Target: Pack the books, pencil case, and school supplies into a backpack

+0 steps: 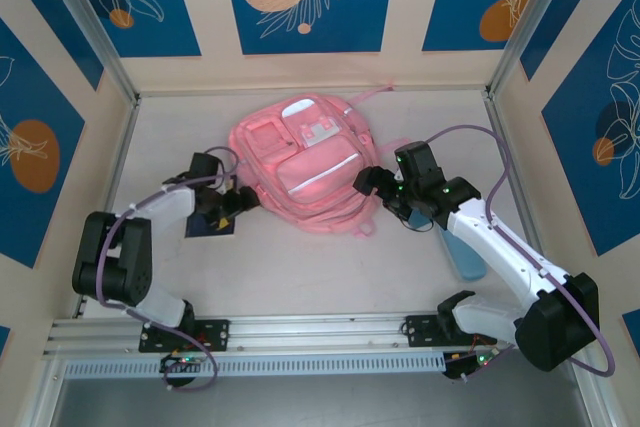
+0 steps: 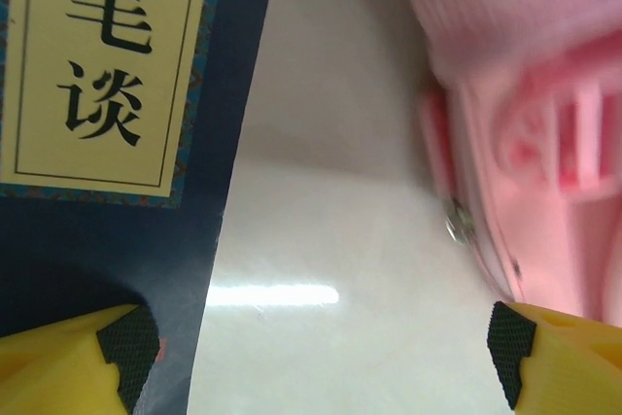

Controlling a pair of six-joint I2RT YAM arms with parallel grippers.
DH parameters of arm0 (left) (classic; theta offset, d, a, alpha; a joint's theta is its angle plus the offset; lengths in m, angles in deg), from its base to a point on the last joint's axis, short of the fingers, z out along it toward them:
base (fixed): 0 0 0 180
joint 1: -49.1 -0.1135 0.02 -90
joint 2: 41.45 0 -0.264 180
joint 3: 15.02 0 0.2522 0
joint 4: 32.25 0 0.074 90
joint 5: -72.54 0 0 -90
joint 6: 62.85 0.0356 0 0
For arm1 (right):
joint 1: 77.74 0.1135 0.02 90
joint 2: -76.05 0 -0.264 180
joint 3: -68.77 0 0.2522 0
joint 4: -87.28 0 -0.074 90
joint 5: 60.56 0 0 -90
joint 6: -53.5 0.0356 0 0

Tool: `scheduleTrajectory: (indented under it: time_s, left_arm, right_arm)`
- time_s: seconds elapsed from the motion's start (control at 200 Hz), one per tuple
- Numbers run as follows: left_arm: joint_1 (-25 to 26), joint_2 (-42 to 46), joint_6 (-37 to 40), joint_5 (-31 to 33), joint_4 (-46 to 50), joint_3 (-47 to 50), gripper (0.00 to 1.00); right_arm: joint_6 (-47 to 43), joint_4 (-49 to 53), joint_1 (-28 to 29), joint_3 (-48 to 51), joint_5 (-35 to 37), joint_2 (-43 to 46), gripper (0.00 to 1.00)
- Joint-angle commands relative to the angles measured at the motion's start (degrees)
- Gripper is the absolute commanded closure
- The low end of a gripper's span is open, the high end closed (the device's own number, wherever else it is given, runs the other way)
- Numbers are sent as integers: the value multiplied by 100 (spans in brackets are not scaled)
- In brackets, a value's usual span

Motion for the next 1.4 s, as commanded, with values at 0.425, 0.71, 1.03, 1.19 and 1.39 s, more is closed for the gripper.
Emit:
scheduleTrajectory:
  time_s: [0.425,0.71,1.03,1.19,1.39]
  left_arm:
    - [2104,920,-1035,237,1177,293,5]
    - [1133,858,381,1075,2474,-749,20]
    - [411,416,828,1561,2312,-532,55]
    - [420,23,726,1584,2079,-400,62]
    - [607,-156,446,1512,1857,-47,65]
  right_arm:
    - [257,137,469,318,-96,-68,12]
    - [63,251,718,-18,11,-492,13]
    - [11,155,866,-364,12,-958,13]
    - [-22,146,922,-481,-10,-1082,14]
    - [-69,163,1054,-495,67,-1084,15]
